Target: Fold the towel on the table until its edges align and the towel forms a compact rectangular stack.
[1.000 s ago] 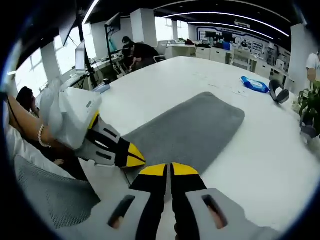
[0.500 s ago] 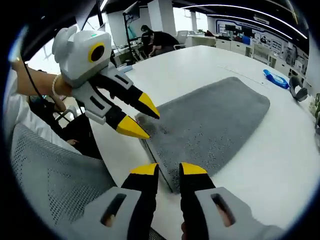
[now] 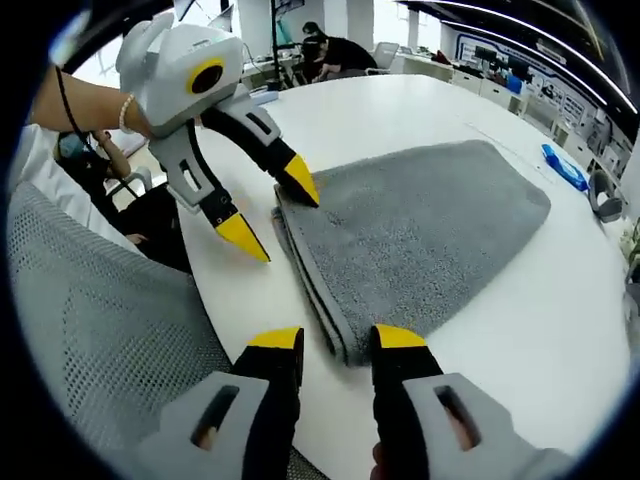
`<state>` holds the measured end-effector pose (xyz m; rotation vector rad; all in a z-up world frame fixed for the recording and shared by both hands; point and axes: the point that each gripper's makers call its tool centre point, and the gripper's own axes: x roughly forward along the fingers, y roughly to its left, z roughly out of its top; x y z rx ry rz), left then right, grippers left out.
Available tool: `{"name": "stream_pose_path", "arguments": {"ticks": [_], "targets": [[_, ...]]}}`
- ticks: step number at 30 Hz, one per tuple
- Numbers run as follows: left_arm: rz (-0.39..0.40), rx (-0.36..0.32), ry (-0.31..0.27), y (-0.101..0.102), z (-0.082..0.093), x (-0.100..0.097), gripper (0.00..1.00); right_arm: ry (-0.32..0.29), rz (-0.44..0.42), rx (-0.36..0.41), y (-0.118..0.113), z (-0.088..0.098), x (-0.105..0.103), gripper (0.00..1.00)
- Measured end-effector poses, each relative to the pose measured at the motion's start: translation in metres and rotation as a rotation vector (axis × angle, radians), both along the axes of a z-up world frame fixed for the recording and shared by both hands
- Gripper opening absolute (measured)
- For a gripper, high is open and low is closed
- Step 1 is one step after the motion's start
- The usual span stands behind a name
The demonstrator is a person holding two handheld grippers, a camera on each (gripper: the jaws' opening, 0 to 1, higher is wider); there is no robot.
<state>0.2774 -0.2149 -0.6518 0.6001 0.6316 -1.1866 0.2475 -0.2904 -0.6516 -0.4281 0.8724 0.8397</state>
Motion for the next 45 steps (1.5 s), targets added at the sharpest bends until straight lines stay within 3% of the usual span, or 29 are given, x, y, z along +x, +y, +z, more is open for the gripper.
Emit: {"name": "stream_pose_path", "arguments": {"ticks": [3,4,6,9,13,15,16,20,21,22,30,35,39,45], "targets": [[-0.026,0.024,-0.042,0.000,-0.003,0.002,0.39,-0.034,0.040,-0.065,-0.001,-0.005,0.001,0.25],[-0.012,0.005,-0.032,-0.003,0.000,0.003,0.38,-0.055,0.060,-0.108,-0.002,-0.007,0.003,0.23],[0.004,0.013,-0.041,-0.002,0.000,0.005,0.35,-0.134,0.091,-0.158,-0.003,-0.006,0.009,0.18],[0.014,0.012,-0.033,-0.002,0.001,0.006,0.34,-0.098,0.056,-0.139,-0.005,-0.007,0.006,0.16],[0.021,0.016,-0.038,-0.002,0.000,0.006,0.33,-0.105,0.048,-0.130,-0.006,-0.008,0.009,0.13],[0.033,0.021,-0.046,-0.002,0.000,0.008,0.28,-0.106,0.046,-0.137,-0.006,-0.008,0.011,0.11],[0.026,0.034,-0.090,-0.001,0.001,0.012,0.26,-0.111,0.051,-0.156,-0.006,-0.008,0.011,0.10],[0.021,0.048,-0.077,-0.002,-0.002,0.012,0.22,-0.128,0.071,-0.200,-0.007,-0.008,0.014,0.06],[0.022,0.053,-0.088,-0.002,-0.003,0.013,0.18,-0.130,0.070,-0.202,-0.007,-0.008,0.014,0.05],[-0.012,0.086,-0.160,-0.001,0.002,0.017,0.15,-0.131,0.069,-0.203,-0.008,-0.007,0.014,0.05],[0.007,0.098,-0.166,0.000,0.003,0.015,0.10,-0.047,-0.030,-0.110,-0.009,-0.005,0.017,0.04],[0.044,0.130,-0.126,0.001,0.007,0.016,0.08,-0.029,-0.026,-0.114,-0.007,0.003,0.017,0.03],[0.063,0.126,-0.105,0.004,0.016,0.017,0.07,-0.022,-0.048,-0.080,-0.007,0.014,0.017,0.03],[0.065,0.122,-0.096,0.005,0.039,0.017,0.07,0.035,-0.112,0.036,-0.005,0.034,0.017,0.03]]}}
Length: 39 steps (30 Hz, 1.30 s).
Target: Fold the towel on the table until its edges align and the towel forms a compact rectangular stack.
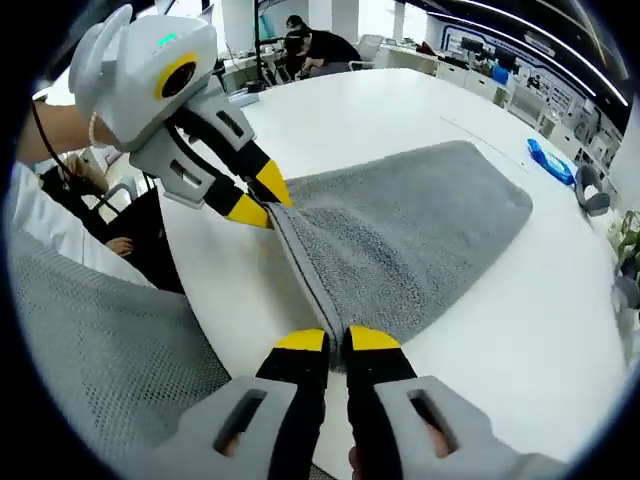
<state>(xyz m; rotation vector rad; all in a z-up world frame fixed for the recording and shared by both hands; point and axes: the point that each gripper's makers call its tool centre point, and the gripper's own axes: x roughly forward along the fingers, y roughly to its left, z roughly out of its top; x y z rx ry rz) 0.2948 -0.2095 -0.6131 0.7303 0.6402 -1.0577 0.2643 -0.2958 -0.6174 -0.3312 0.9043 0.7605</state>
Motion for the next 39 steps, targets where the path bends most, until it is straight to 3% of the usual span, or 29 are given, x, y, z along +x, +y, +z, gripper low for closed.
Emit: {"name": "stream_pose_path", "arguments": {"ticks": [7,12,20,39], "targets": [[0.003,-0.028,0.027,-0.004,0.031,-0.005,0.07,0.024,-0.017,0.060,-0.006,0.033,-0.002,0.03],[0.003,-0.048,0.009,-0.006,0.051,-0.006,0.07,-0.016,-0.038,0.102,-0.007,0.060,-0.001,0.03],[-0.010,-0.046,-0.037,-0.008,0.079,-0.010,0.07,-0.062,-0.022,0.095,-0.006,0.085,-0.004,0.03],[-0.051,-0.020,-0.076,-0.011,0.116,-0.021,0.07,-0.087,0.006,0.109,-0.009,0.119,-0.015,0.03]]}}
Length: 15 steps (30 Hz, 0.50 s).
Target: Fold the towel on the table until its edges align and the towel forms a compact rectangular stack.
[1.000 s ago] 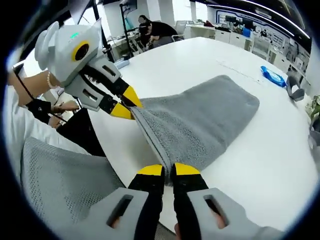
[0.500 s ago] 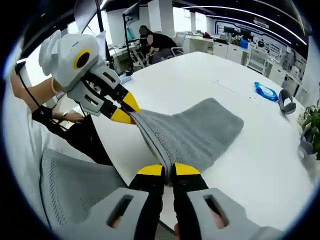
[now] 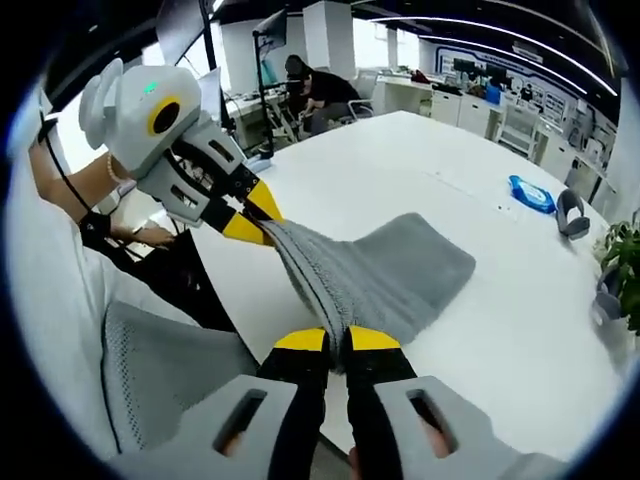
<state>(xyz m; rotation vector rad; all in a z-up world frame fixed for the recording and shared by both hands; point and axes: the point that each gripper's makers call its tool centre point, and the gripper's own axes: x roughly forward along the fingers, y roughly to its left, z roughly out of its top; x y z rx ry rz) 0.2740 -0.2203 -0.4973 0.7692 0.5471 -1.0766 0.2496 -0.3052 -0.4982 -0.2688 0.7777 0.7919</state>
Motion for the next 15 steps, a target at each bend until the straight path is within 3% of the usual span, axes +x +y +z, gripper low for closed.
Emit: {"name": "stream_pose_path", "arguments": {"ticks": [15], "targets": [[-0.006,-0.010,-0.031,0.001,0.035,0.008,0.07,-0.041,0.010,0.016,0.002,0.037,0.009,0.03]]}}
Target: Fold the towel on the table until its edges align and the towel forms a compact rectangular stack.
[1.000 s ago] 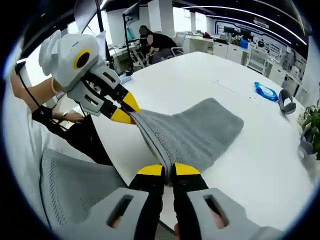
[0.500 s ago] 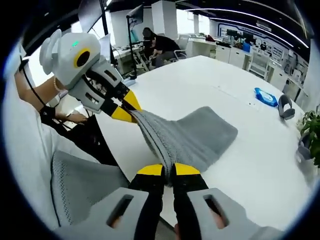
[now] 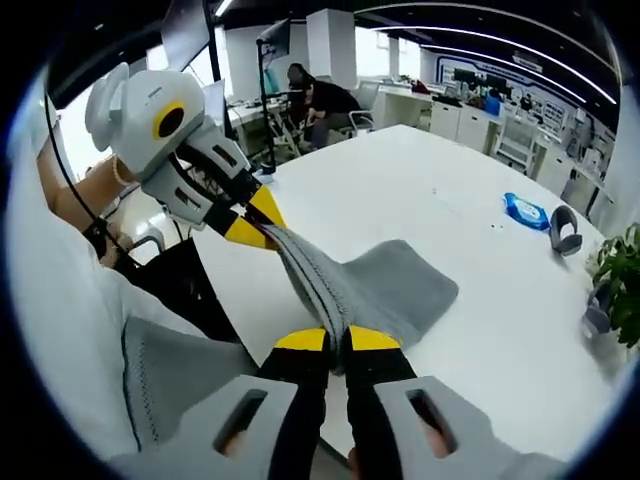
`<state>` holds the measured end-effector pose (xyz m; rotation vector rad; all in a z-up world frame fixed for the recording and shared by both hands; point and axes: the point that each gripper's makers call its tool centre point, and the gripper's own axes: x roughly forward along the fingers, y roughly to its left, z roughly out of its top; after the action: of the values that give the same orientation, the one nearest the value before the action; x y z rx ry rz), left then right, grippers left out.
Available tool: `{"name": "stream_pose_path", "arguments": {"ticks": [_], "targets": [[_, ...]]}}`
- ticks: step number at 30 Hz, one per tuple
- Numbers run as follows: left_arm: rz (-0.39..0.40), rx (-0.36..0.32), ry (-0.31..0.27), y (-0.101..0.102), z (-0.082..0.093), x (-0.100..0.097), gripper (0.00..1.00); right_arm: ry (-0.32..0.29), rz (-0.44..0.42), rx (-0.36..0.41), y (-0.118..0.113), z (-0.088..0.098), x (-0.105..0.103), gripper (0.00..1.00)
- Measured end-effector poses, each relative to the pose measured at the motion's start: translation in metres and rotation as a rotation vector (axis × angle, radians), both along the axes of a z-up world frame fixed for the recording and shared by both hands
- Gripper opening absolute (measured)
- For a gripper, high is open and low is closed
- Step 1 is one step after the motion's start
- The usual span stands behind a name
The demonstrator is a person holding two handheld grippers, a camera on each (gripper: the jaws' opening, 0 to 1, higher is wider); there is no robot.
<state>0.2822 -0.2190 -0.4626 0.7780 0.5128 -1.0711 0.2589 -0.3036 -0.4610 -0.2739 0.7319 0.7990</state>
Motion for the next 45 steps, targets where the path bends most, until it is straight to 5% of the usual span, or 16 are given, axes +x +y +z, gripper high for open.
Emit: {"name": "stream_pose_path", "arguments": {"ticks": [9,21,32,45], "targets": [[0.015,-0.029,-0.046,-0.002,0.011,0.020,0.07,-0.038,-0.025,0.012,-0.001,0.012,0.019,0.03],[0.019,-0.043,-0.088,-0.012,0.006,0.063,0.07,-0.062,-0.057,-0.043,-0.012,0.003,0.062,0.03],[0.052,-0.044,-0.097,-0.022,-0.022,0.114,0.07,-0.076,-0.077,-0.122,-0.020,-0.018,0.111,0.03],[0.125,-0.028,-0.075,-0.025,-0.077,0.144,0.08,-0.061,-0.110,-0.226,-0.027,-0.073,0.159,0.04]]}}
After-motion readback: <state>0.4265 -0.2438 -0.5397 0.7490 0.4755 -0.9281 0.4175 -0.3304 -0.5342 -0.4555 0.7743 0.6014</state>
